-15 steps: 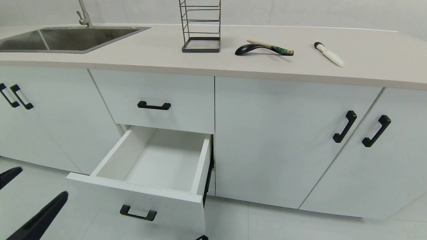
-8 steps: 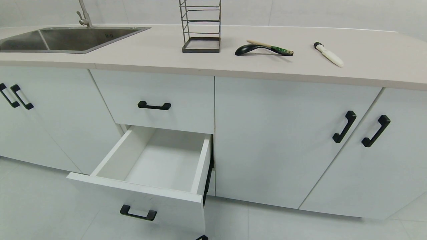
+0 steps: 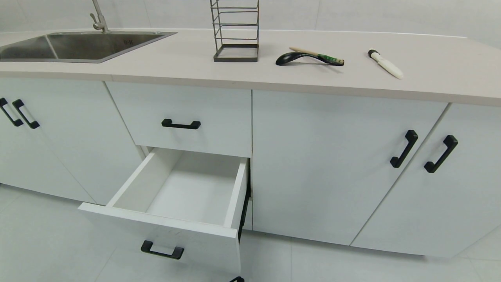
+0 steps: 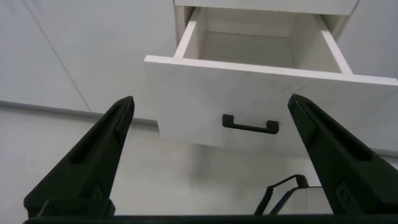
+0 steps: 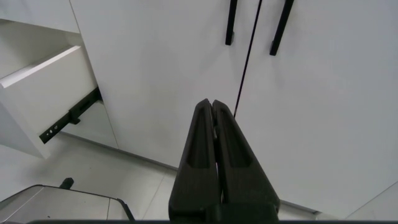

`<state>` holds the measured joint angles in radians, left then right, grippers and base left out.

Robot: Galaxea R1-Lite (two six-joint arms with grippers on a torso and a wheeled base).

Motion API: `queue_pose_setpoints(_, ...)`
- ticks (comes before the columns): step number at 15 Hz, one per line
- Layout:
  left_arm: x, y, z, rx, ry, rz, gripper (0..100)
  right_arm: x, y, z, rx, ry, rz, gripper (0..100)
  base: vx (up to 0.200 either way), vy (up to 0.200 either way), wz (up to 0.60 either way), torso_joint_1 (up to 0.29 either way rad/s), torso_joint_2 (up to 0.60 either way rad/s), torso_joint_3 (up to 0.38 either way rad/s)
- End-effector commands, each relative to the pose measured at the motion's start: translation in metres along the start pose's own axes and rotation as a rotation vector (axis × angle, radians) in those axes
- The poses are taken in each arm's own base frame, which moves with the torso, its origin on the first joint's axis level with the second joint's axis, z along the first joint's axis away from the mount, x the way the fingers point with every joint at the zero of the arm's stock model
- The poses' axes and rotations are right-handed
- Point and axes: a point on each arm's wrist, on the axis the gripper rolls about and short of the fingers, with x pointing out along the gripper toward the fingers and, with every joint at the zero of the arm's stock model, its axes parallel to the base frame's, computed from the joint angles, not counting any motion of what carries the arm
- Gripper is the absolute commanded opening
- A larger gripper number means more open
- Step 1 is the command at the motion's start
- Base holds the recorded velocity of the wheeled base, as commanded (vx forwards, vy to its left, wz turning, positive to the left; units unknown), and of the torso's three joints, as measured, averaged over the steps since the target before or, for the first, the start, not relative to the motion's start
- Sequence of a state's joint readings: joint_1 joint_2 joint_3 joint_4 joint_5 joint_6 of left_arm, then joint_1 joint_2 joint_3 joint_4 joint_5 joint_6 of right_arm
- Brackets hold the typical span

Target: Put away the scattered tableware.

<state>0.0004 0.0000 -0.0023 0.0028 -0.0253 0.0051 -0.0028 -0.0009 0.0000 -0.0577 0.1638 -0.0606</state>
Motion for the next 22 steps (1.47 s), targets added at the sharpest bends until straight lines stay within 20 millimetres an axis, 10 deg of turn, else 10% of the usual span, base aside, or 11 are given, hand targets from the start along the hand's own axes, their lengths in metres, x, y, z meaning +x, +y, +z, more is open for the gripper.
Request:
queue_pose_setpoints(1,0.0001,0.0000,-0.0003,-0.001,0.001,0.000,100,0.0001,0.0000,0.0001,-0.001,0.000,0.002,0,0.000,0.000,0.00,0.000,0.00,0.000)
queue_pose_setpoints(22,0.0001,0.0000,-0.0001,0.000,0.000,0.000,100,0.0001,0.0000,0.0001,0.001,0.000,0.000,0,0.076,0.000,0.09,-0.001,0.00,0.002)
